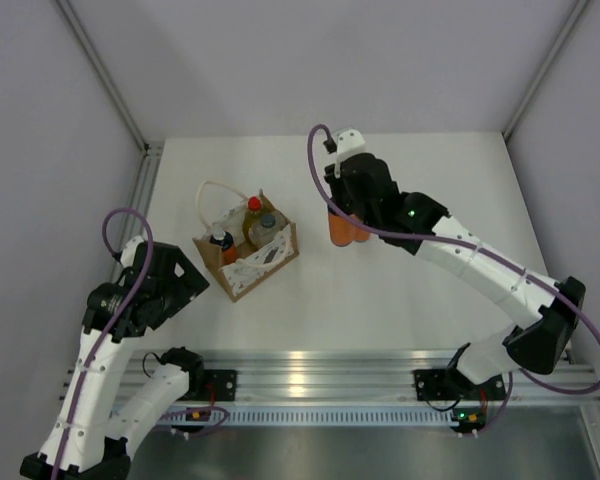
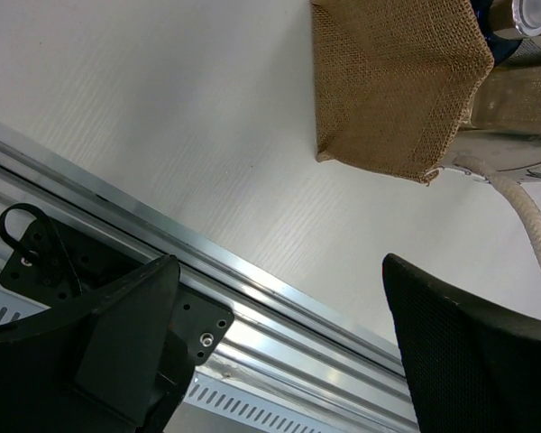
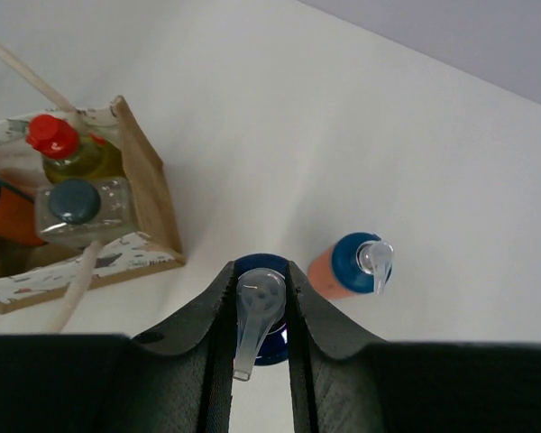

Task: Take the personal care products out of the canvas bag

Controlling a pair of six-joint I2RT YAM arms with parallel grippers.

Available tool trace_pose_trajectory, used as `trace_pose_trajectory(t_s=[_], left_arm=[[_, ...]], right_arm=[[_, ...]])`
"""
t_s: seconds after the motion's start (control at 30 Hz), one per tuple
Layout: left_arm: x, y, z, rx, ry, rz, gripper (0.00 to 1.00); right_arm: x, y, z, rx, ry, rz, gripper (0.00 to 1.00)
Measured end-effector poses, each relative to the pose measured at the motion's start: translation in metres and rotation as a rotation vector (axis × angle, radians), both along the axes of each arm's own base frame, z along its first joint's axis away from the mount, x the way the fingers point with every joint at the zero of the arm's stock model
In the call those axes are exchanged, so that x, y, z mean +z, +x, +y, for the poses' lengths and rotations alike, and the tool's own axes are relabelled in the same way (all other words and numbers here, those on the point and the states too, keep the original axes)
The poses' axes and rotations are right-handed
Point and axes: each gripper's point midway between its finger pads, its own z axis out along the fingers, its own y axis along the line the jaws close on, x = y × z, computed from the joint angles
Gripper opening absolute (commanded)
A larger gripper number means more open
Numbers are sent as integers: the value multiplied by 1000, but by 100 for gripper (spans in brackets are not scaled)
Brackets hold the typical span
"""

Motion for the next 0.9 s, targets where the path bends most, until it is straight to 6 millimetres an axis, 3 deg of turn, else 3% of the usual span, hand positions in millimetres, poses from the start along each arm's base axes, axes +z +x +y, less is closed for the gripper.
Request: trace_pose_trajectory(t_s=[0.27,0.4,0.5,0.9], left_arm=[[1,1,-1,-17,5,4,98],[1,2,-1,-24,9,6,98],[1,2,-2,-27,7,9,98],[10,8,-11,-97,-6,10,98]], right_arm=[[-96,14,-24,-46,-41,109,0],[-124,17,-30,-52,-34,126,0],[-131,17,-28,-42,-24,126,0],[-120,25,-18,-36,65,91,1]])
